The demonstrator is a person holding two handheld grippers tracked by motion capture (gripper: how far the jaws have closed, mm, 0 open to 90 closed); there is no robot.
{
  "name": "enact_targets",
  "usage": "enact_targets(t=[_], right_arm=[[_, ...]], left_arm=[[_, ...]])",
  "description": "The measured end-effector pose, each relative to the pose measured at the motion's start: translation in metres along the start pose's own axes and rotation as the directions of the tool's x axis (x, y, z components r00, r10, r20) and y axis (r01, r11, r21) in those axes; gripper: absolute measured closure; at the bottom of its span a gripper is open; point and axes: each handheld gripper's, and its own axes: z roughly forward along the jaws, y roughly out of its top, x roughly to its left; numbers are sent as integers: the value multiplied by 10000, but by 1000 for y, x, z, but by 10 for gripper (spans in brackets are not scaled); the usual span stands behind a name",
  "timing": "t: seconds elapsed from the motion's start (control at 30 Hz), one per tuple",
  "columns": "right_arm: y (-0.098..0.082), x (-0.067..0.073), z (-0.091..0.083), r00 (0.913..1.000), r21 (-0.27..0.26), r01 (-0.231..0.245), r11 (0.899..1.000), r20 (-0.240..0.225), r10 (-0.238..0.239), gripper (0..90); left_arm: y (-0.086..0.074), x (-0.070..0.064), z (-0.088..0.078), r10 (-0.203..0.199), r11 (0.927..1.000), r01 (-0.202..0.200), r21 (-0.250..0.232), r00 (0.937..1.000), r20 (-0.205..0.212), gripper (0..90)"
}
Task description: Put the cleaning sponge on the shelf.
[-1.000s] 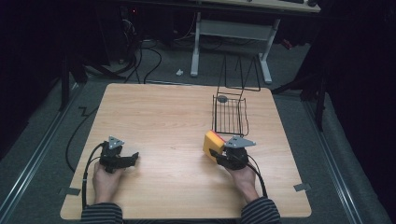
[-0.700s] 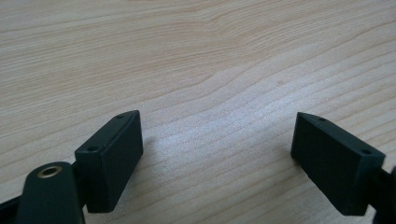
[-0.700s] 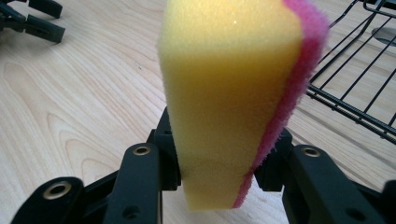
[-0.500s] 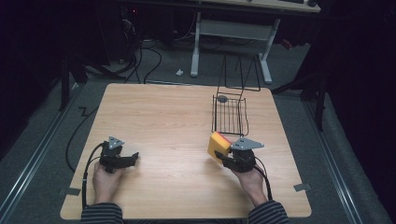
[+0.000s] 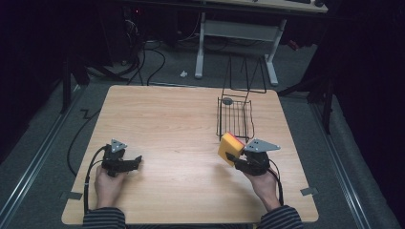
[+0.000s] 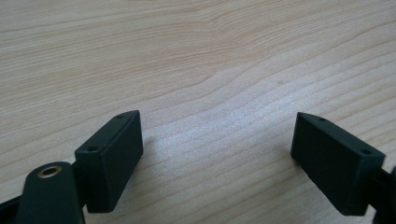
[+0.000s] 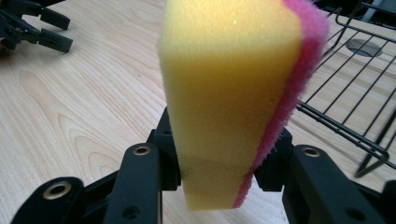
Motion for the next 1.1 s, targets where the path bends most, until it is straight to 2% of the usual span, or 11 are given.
enact_targets(t=[0.5, 0.67, 0.9, 0.97, 1.1], right_arm=[[19, -17, -17, 9988, -410, 91, 9991, 491, -71, 610], [26, -21, -19, 9956, -407, 184, 9990, 927, -146, 610], [32, -33, -15, 9928, -356, -11, 9994, 1196, 53, 607], [33, -37, -13, 9905, -421, 13, 9991, 1376, 45, 607], [34, -44, -12, 9908, -761, -290, 9967, 1299, 388, 608]], left_arm=[[0, 0, 0, 7, 10000, -7, 2, 10000, -2, 172], [0, 0, 0, 0, 10000, 0, -2, 10000, -5, 172], [0, 0, 0, -2, 10000, 2, -5, 10000, -5, 172], [0, 0, 0, -2, 10000, 2, -5, 10000, -7, 172], [0, 0, 0, 5, 10000, -5, 1, 10000, -16, 172]])
